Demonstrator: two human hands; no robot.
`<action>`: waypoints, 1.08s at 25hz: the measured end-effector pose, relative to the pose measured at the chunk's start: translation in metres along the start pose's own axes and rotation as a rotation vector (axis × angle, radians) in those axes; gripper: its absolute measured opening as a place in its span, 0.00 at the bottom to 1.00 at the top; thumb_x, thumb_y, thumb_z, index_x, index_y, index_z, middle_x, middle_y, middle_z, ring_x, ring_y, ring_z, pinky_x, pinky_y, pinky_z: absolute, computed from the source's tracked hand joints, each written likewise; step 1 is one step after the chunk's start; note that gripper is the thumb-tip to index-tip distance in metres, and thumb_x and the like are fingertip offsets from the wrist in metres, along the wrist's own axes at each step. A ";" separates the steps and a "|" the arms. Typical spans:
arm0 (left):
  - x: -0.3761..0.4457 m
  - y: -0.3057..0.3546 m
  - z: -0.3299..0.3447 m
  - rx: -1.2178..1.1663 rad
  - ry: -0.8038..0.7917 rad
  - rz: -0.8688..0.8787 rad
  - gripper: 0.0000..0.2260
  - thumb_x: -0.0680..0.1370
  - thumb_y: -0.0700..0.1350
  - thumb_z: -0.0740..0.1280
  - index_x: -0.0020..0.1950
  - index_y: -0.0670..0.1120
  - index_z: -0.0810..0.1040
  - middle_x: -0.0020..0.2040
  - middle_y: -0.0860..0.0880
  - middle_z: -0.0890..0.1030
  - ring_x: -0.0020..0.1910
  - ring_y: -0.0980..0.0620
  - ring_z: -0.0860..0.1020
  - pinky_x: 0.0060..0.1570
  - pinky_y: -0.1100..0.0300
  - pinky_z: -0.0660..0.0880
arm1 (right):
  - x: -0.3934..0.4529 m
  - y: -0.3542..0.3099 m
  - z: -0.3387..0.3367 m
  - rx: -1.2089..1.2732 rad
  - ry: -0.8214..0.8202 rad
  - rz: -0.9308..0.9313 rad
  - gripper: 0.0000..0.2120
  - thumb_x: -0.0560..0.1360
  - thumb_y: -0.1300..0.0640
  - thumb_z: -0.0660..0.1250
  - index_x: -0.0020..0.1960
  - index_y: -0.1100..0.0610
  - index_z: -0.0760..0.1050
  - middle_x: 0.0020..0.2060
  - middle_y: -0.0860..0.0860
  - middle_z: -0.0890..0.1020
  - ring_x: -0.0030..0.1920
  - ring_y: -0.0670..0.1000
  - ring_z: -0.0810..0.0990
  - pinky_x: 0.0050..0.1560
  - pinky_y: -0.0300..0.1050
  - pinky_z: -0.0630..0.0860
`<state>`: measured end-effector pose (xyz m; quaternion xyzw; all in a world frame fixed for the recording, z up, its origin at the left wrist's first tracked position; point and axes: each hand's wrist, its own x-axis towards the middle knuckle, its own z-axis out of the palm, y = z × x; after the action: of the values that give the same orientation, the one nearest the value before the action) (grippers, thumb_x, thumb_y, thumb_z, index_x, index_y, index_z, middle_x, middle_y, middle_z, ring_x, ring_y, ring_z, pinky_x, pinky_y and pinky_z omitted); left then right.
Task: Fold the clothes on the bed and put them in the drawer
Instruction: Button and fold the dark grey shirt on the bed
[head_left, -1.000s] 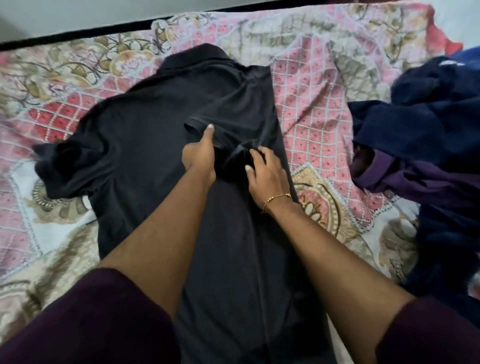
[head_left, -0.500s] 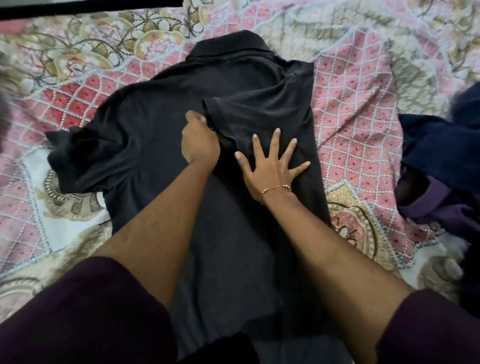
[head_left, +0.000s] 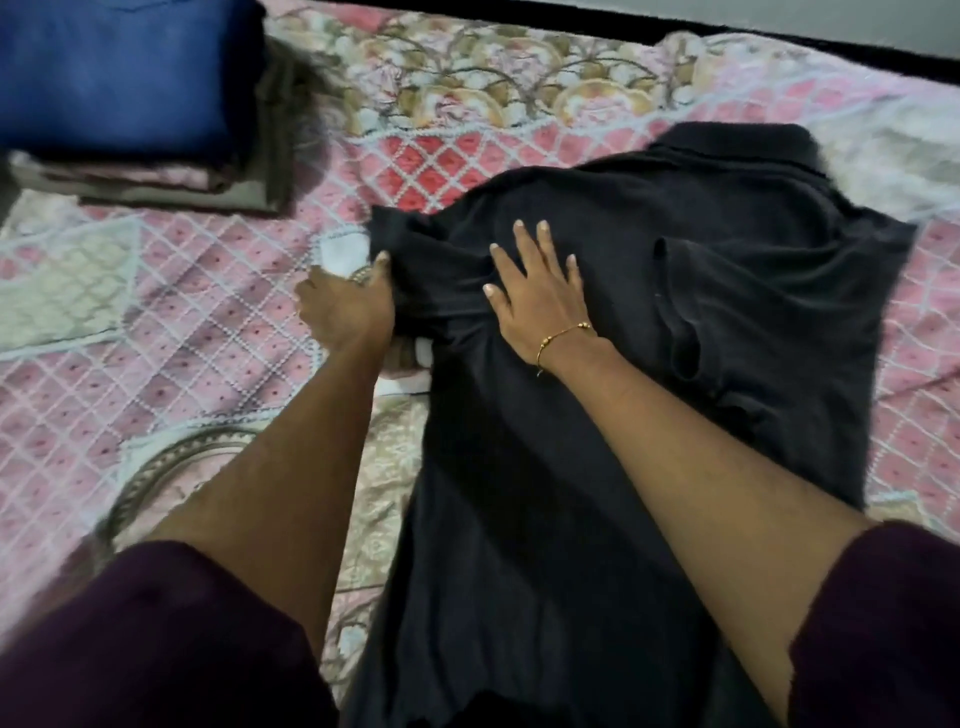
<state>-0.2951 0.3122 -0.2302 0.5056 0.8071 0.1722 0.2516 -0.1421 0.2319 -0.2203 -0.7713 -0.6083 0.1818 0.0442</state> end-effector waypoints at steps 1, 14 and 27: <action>0.011 -0.005 -0.003 -0.042 -0.070 0.056 0.29 0.74 0.63 0.64 0.61 0.40 0.74 0.60 0.39 0.74 0.62 0.40 0.72 0.59 0.50 0.68 | 0.012 -0.008 0.004 -0.017 -0.046 0.000 0.24 0.82 0.48 0.47 0.76 0.52 0.49 0.77 0.51 0.44 0.75 0.55 0.37 0.73 0.61 0.42; 0.023 -0.005 -0.033 -0.928 -0.682 -0.012 0.02 0.76 0.37 0.66 0.46 0.44 0.76 0.43 0.46 0.81 0.42 0.50 0.80 0.42 0.58 0.78 | 0.061 -0.044 0.013 0.020 -0.075 0.121 0.22 0.81 0.44 0.44 0.74 0.39 0.51 0.76 0.43 0.45 0.75 0.59 0.35 0.65 0.76 0.37; 0.010 0.007 -0.014 -0.456 -0.590 0.471 0.12 0.75 0.55 0.65 0.43 0.50 0.66 0.40 0.53 0.72 0.40 0.55 0.71 0.44 0.54 0.70 | 0.070 -0.052 0.020 -0.176 -0.167 0.204 0.31 0.79 0.49 0.57 0.75 0.40 0.43 0.73 0.47 0.31 0.72 0.64 0.30 0.61 0.80 0.40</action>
<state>-0.3018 0.3237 -0.2171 0.6347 0.5050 0.2470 0.5303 -0.1833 0.3095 -0.2395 -0.8122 -0.5420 0.1947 -0.0930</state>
